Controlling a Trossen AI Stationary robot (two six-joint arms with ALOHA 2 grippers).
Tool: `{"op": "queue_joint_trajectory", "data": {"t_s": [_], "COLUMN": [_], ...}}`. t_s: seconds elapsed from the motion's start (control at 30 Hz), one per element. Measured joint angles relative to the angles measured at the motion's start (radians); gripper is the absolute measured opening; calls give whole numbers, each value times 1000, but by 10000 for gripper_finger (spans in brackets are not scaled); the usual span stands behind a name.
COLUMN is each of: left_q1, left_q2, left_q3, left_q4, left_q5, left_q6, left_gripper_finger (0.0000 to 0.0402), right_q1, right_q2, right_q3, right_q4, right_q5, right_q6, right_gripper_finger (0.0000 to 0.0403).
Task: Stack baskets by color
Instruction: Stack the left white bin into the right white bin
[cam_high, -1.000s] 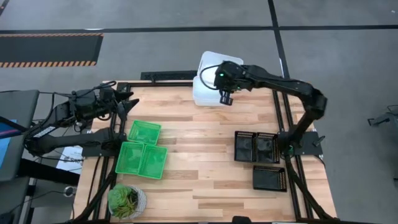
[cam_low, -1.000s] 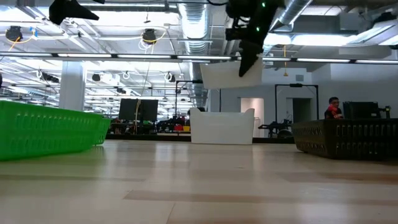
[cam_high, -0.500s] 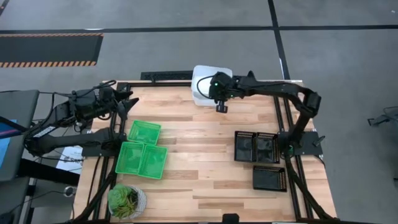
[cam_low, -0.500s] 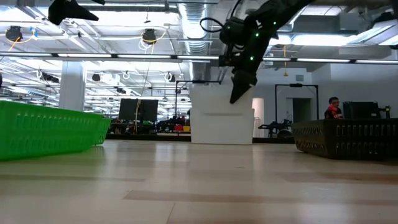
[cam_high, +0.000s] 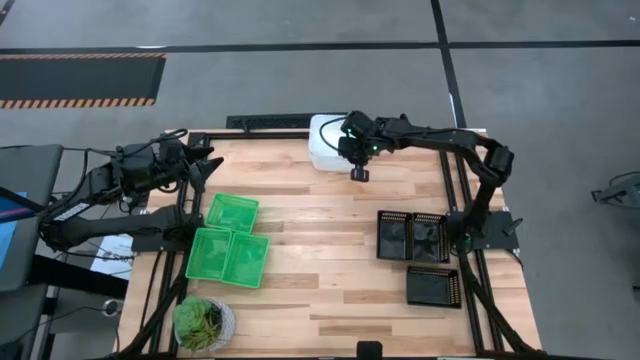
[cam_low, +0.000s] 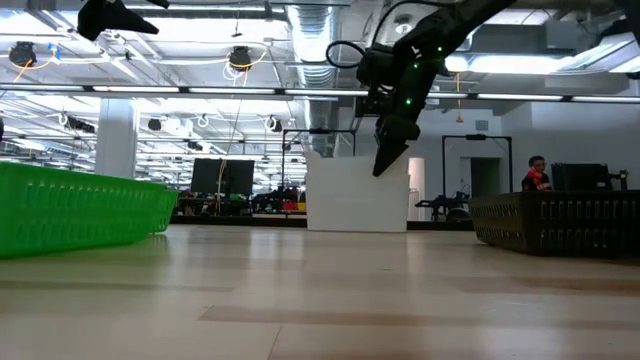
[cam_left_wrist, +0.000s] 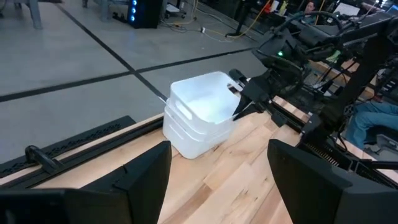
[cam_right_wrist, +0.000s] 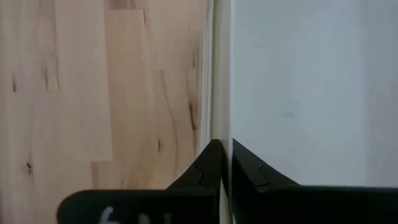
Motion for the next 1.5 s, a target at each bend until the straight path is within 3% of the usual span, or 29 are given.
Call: {"op": "queue_joint_trajectory", "data": {"t_s": [0.33,0.63,0.87,1.03,1.27,1.5], "left_q1": [0,0,0,0,0,0], "left_q2": [0,0,0,0,0,0], "left_q3": [0,0,0,0,-15,-21], "left_q4": [0,0,-6,-40,-33,-32], "left_q5": [-1,-1,1,0,-22,-27], "left_q6": [4,4,4,4,20,31], "left_gripper_finger": [256,256,256,256,256,256], "right_q1": [-27,-4,-6,-13,-71,-114], "right_q2": [-1,-38,-138,-234,-288,-181], "right_q3": [16,189,187,69,-186,-231], "right_q4": [-11,-139,-336,-403,-182,-12], "right_q5": [-7,-5,9,8,31,30], "right_q6": [-24,58,201,269,301,331], "right_gripper_finger": [114,195,194,184,181,178]}}
